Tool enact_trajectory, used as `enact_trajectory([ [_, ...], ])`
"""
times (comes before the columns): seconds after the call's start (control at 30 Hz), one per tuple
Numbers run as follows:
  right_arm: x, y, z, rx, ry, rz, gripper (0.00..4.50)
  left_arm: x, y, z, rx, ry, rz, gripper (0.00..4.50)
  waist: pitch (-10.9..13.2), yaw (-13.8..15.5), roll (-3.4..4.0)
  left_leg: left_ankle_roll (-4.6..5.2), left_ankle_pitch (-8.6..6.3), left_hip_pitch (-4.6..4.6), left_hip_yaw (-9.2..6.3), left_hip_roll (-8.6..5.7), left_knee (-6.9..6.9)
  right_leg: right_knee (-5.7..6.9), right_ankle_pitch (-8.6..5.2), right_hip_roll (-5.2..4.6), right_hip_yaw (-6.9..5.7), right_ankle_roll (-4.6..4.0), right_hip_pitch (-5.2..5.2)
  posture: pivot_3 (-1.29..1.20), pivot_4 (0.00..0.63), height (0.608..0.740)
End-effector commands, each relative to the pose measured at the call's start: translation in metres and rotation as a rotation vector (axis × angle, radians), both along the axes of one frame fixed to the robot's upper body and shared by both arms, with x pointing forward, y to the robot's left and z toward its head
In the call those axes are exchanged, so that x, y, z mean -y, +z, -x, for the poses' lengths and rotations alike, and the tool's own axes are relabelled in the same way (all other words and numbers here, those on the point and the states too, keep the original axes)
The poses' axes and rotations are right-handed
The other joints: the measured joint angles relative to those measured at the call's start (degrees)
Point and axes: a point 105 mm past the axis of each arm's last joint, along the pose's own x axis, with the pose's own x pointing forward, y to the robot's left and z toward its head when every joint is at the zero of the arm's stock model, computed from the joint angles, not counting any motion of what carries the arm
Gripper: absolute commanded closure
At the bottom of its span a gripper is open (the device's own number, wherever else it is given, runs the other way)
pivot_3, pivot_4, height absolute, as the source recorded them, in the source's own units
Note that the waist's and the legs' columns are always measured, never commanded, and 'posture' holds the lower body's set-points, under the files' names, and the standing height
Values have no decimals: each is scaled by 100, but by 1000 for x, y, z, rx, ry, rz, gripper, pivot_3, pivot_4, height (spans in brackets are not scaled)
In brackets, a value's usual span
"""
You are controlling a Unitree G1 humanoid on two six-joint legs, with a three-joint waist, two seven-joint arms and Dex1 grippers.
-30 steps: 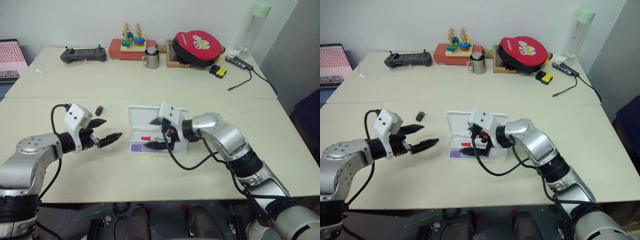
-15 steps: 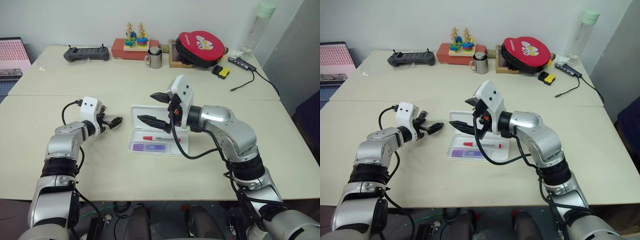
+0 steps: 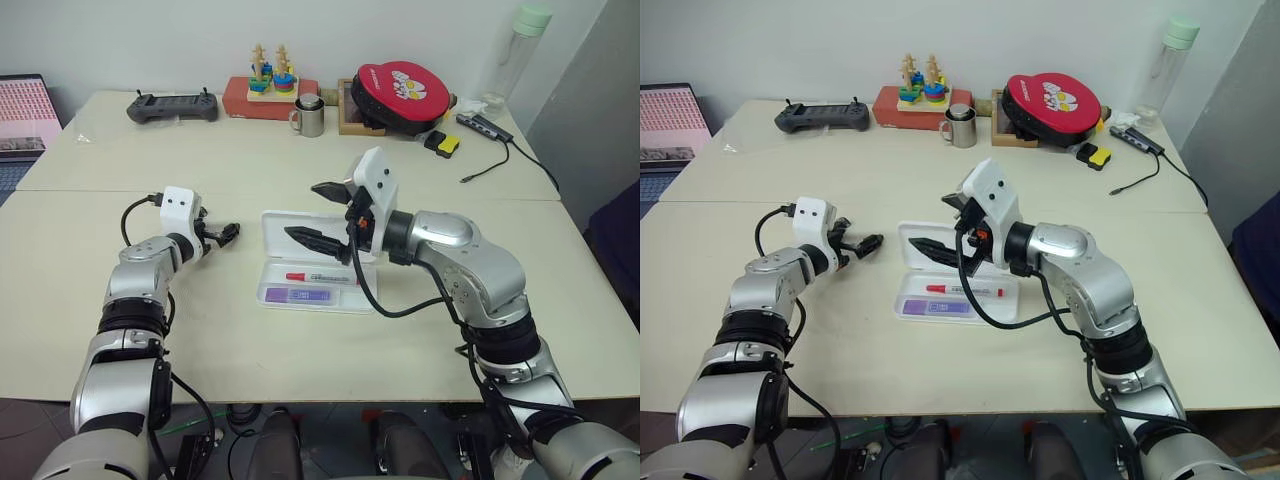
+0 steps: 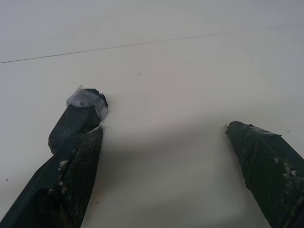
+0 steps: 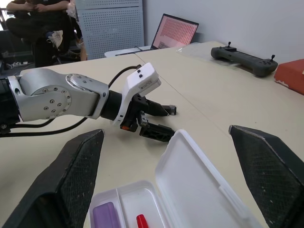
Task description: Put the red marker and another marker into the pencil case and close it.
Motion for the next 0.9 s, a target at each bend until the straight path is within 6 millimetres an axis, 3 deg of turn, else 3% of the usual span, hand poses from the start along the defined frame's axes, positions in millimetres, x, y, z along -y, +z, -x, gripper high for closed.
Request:
enact_trajectory([
  [0.03, 0, 12, 6, 47, 14, -26, 74, 6, 36, 0, 145, -44, 25, 0, 0, -1, 0, 0, 0, 0, 0, 0, 0, 0, 0, 0, 0, 0, 0, 0, 150, 740],
  [0.33, -1, 10, 6, 44, 14, -20, 74, -29, 30, -7, 120, 155, -28, 0, 0, 2, 0, 0, 0, 1, 0, 0, 1, 0, 0, 0, 1, 0, 1, 0, 150, 740],
  [0.63, -1, 9, 5, 44, -2, -27, 74, -23, 2, -12, 30, 126, -84, 0, 0, 13, 0, 0, 0, 0, 0, -2, 1, -3, 0, 0, -2, 1, 0, 0, 150, 740],
  [0.87, 2, 9, 4, 46, -13, -25, 74, -19, 2, -13, 36, 110, -77, 0, 0, 11, 0, 0, 0, 0, 0, -2, 1, -1, 0, -1, -1, 1, 1, 0, 150, 740],
  [0.9, 2, 10, 3, 46, -14, -26, 28, -19, 3, -14, 38, 115, -70, 187, 0, 11, 0, 0, 0, 0, 0, -2, 1, -1, 0, -1, -1, 1, 1, 0, 150, 740],
])
